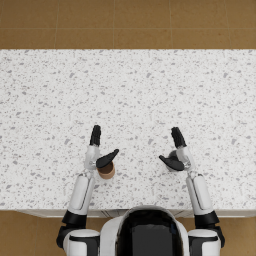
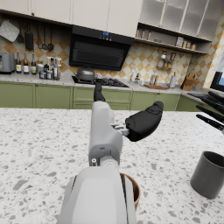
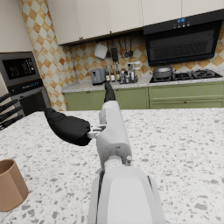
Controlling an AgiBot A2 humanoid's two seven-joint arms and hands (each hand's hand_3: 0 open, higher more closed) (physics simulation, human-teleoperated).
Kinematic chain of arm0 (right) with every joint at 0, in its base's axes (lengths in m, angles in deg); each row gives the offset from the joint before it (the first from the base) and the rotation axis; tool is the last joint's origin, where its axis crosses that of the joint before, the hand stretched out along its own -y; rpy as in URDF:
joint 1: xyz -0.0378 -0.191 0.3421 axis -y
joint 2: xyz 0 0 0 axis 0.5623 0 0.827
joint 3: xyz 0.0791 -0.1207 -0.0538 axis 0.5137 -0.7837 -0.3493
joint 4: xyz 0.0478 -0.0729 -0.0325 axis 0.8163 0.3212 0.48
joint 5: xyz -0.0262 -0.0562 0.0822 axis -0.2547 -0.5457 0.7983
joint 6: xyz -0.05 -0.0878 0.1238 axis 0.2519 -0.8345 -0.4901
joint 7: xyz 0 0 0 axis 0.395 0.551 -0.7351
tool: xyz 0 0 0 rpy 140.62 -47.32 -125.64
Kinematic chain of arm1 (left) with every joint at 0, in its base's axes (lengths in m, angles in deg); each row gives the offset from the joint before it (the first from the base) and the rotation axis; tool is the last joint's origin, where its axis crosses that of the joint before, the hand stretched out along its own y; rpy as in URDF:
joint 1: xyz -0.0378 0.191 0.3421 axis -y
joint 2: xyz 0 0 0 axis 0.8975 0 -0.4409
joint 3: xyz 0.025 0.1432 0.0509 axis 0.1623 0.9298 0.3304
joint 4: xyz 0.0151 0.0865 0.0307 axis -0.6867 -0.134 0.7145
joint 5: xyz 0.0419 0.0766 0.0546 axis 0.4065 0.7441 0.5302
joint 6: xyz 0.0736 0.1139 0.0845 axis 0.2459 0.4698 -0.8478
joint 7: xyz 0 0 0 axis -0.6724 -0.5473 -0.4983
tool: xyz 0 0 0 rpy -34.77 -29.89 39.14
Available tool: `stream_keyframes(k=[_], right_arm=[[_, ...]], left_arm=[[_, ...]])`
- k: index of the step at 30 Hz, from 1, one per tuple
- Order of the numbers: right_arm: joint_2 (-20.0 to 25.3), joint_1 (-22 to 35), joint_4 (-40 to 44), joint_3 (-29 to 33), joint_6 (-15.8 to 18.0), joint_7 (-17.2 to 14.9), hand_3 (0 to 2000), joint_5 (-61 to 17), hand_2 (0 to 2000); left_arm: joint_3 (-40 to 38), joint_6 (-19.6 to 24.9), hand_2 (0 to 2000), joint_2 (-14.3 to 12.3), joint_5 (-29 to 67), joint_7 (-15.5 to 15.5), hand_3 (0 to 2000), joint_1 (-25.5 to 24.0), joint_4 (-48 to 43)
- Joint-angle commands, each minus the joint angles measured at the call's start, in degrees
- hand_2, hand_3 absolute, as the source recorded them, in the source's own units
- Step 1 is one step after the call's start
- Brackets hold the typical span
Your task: Pick up two cups and pour the berry on the right into the cup on the left
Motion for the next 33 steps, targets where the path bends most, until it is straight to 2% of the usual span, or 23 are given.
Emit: stream_keyframes(k=[1, 16, 17, 20, 24, 33], right_arm=[[0.0, 0.0, 0.0, 0.0, 0.0, 0.0, 0, 0.0, 0], [0.0, 0.0, 0.0, 0.0, 0.0, 0.0, 0, 0.0, 0], [0.06, 0.1, 0.93, -1.72, 0.0, 0.0, 0, 0.0, 0], [0.34, -0.41, -0.65, 0.27, -3.61, 3.65, 0, 0.0, 0], [-0.39, -3.4, -2.67, 2.12, -5.16, 5.22, 0, 0.0, 0], [-1.71, -9.81, -6.16, 4.69, -5.69, 5.76, 0, -16.15, 0]], left_arm=[[0.0, 0.0, 0, 0.0, 0.0, 0.0, 0, 0.0, 0.0], [0.0, 0.0, 0, 0.0, 0.0, 0.0, 0, 0.0, 0.0], [1.72, 0.0, 0, -0.06, 0.0, 0.0, 0, 0.1, 0.93], [-0.01, 3.65, 0, 0.47, 0.0, -3.64, 0, -1.93, -1.79], [-2.5, 5.22, 0, 1.55, 1.76, -5.2, 0, -5.7, -4.04], [-4.43, 5.75, 0, 3.81, 17.97, -5.74, 0, -13.68, -7.77]])
